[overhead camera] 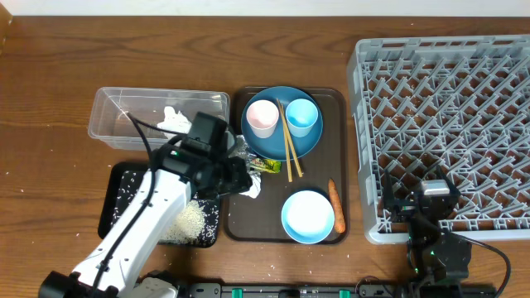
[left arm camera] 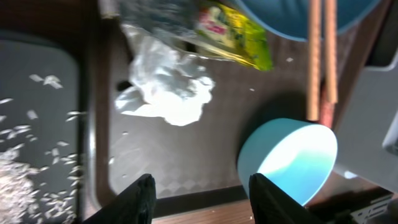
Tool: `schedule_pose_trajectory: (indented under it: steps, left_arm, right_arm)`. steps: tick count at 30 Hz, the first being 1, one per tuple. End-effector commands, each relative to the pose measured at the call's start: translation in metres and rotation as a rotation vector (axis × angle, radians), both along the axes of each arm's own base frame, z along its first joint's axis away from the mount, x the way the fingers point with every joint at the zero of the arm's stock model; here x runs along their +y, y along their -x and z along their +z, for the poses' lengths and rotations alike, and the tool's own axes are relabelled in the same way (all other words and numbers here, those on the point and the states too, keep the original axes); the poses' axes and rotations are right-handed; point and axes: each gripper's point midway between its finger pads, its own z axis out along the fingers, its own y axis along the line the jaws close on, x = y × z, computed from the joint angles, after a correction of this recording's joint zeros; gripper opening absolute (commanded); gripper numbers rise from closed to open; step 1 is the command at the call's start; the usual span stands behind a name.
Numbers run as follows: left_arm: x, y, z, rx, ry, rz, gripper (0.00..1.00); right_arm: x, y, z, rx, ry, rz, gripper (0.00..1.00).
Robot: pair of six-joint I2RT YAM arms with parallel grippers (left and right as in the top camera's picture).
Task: Sort waste into correct bins and load items into the dishwasher rack
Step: 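Move the left gripper back toward the remaining tissue and wrapper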
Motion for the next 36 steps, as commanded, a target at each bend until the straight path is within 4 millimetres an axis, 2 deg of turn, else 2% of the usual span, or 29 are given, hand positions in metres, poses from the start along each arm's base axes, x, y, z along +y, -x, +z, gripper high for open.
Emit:
schedule_pose_trajectory:
  steps: [1, 5, 12, 17, 27, 36]
  left_arm:
    - [-0.015, 0.003, 0.001, -0.028, 0.014, -0.063, 0.52]
    - [-0.028, 0.002, 0.003, -0.078, 0.007, -0.111, 0.52]
    - [-0.018, -0.006, -0.004, -0.181, -0.191, -0.118, 0.52]
    - [-0.012, -0.011, -0.004, -0.229, -0.261, -0.115, 0.52]
    - [-0.013, -0.015, -0.005, -0.244, -0.263, -0.099, 0.52]
    - [-0.012, -0.014, -0.016, -0.233, -0.265, -0.090, 0.53]
  right_arm:
    - [-0.004, 0.000, -0.002, 0.005, 0.007, -0.021, 0.99]
    - [-0.004, 0.000, -0.002, 0.005, 0.007, -0.021, 0.99]
    - [-0.004, 0.000, -0.002, 0.005, 0.007, -0.021, 0.99]
    - [-0.004, 0.000, -0.002, 0.005, 0.007, -0.021, 0.99]
    - [-0.004, 0.000, -0.002, 0.005, 0.007, -0.021, 0.99]
    - [-0.004, 0.000, -0.002, 0.005, 0.007, -0.021, 0.99]
